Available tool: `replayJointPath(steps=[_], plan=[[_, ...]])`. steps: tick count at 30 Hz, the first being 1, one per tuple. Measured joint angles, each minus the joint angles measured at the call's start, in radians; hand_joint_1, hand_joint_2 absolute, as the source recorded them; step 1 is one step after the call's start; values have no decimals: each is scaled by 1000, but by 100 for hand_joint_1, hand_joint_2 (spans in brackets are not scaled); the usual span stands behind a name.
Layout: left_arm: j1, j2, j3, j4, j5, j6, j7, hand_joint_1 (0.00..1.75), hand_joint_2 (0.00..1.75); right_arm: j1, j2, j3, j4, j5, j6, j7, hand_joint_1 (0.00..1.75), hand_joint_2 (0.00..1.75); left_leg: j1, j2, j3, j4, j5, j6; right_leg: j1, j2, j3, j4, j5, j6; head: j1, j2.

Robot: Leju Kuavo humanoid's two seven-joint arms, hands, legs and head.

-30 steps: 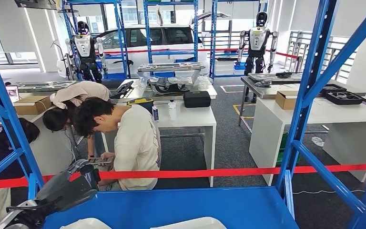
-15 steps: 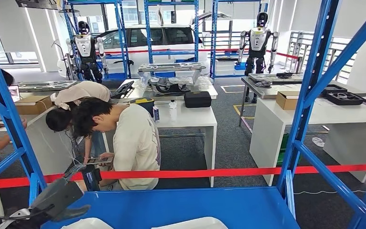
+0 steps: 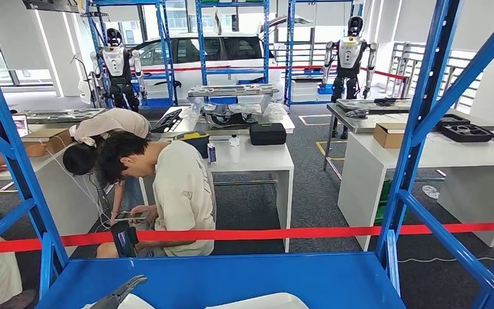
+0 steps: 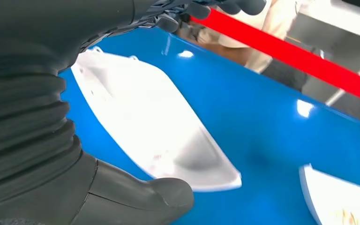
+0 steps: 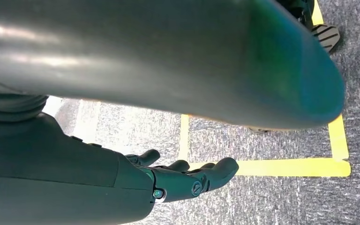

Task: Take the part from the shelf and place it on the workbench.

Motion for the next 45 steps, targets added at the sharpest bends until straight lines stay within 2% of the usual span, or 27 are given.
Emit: replayJointPath(steps=[9, 25, 45], plan=[[-16, -1, -72, 0, 21, -4, -4, 0, 175, -1, -3, 0, 0, -6, 0, 0, 0, 0, 0, 0, 0, 1, 0, 0, 0, 0, 0, 0, 1, 1, 0, 0], [-23, 3, -121, 54, 36, 3, 18, 0, 175, -1, -3, 0, 0, 0, 0, 1, 0, 0, 0, 0, 0, 1, 0, 0, 0, 0, 0, 0, 1, 1, 0, 0], [15, 44, -90, 279, 34, 32, 15, 0, 175, -1, -4, 0, 0, 14, 0, 4, 0, 0, 0, 0, -1, 1, 0, 0, 0, 0, 0, 0, 1, 1, 0, 0]])
